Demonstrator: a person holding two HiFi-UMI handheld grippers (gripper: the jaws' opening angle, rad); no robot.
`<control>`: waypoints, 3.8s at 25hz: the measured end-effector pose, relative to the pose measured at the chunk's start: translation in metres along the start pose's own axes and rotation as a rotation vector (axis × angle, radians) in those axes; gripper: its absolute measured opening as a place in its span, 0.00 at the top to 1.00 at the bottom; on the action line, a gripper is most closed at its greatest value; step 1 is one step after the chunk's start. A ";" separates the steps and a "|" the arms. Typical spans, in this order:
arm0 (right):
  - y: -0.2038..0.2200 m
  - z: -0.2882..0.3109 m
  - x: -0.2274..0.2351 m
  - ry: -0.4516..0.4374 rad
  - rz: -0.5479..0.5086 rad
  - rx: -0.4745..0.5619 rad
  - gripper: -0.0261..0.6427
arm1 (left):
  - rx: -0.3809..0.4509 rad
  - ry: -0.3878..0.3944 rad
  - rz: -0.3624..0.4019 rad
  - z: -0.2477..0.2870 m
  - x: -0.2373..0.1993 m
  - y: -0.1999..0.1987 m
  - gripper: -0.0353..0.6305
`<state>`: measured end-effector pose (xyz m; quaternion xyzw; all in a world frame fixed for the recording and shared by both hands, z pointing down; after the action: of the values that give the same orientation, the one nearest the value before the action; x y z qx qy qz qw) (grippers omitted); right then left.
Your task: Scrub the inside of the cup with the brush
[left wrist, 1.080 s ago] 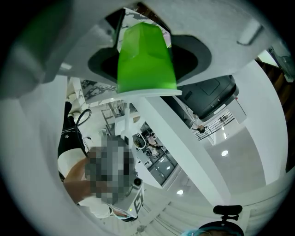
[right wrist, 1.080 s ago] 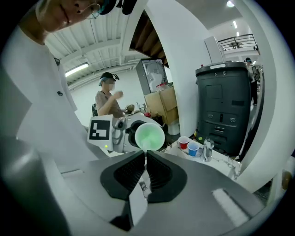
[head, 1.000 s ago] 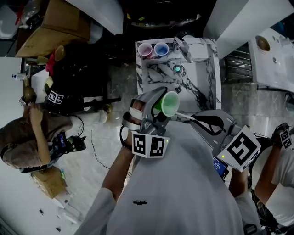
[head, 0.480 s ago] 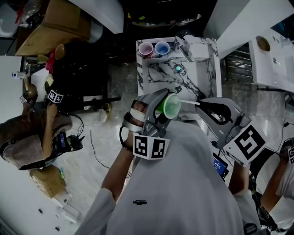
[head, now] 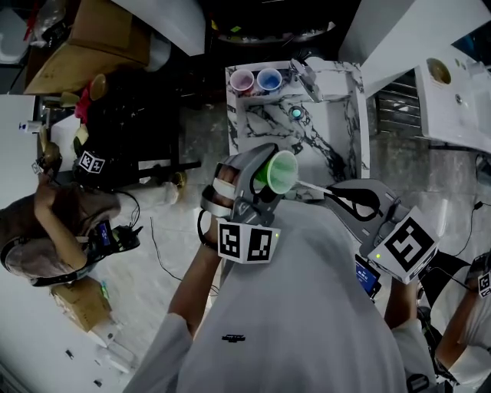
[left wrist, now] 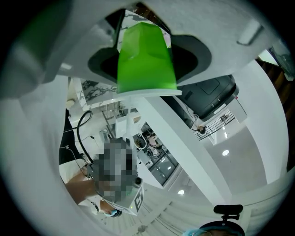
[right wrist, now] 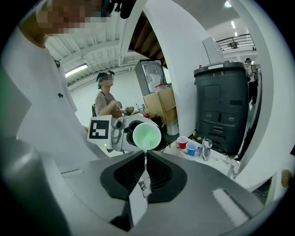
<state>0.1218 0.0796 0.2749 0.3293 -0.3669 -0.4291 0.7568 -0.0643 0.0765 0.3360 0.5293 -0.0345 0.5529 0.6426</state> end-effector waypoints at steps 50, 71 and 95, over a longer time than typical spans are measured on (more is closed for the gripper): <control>-0.015 -0.043 0.026 0.160 0.144 0.347 0.92 | -0.018 0.030 -0.127 0.009 0.009 0.000 0.51; 0.022 -0.040 0.043 0.559 0.224 0.578 0.92 | 0.128 -0.045 -0.529 -0.006 -0.030 0.001 0.51; 0.056 0.005 0.032 0.669 0.144 0.440 0.92 | 0.175 -0.114 -0.806 -0.010 -0.028 0.005 0.52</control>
<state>0.1519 0.0738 0.3318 0.5782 -0.2056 -0.1554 0.7741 -0.0841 0.0634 0.3170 0.5825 0.1871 0.2278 0.7575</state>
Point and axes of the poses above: the fingertips, and each gripper's own axes: z forward along the fingers, x to its right, y out of its underside, the point moved 10 cm from there along -z, backward along the fingers, and after that the axes turned 3 degrees about -y, right-handed, at the moved point
